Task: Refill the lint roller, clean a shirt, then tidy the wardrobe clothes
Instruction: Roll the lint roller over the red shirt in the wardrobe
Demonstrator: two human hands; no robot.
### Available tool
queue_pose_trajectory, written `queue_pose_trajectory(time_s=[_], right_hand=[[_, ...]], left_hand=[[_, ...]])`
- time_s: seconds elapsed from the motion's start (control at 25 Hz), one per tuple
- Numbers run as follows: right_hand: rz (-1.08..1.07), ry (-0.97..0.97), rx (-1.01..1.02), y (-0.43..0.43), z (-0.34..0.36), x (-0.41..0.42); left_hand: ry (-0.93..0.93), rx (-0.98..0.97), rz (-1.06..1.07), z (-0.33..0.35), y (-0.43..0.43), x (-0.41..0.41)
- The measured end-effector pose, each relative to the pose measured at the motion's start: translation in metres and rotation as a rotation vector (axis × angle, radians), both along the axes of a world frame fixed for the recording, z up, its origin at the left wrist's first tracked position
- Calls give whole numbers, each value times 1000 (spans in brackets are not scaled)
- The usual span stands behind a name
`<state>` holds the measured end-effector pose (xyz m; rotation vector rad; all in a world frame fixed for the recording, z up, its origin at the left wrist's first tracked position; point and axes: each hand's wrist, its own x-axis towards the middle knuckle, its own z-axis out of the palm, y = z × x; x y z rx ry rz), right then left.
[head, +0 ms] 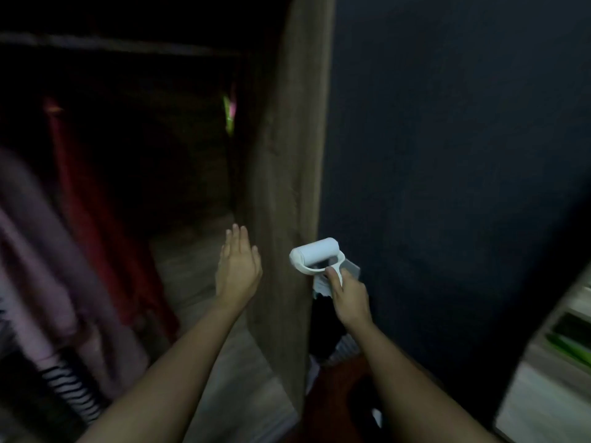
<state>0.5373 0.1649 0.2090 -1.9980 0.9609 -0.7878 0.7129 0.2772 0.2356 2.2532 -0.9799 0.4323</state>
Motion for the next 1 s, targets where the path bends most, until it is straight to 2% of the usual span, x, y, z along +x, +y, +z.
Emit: queue_pose_trajectory(time_s=[0.2,0.48,0.76,0.88,1.0], right_hand=[[-294,80,75,-31,-59,-134],[-580,199,139,-83,-113,-316],[-673,327,180,-148,-154,-461],[-656,332,229,-169,-177,-501],[-643,330,285,-186,-194,-536]], left_hand=[[65,194,-268,-73,-74,-104],[102,361,-571,-127,-174,-270],[203,538,-705,-181,-257,-432],[121,636,-749,-213,-282,-484],[189,700,-819,-234,-300,-526]])
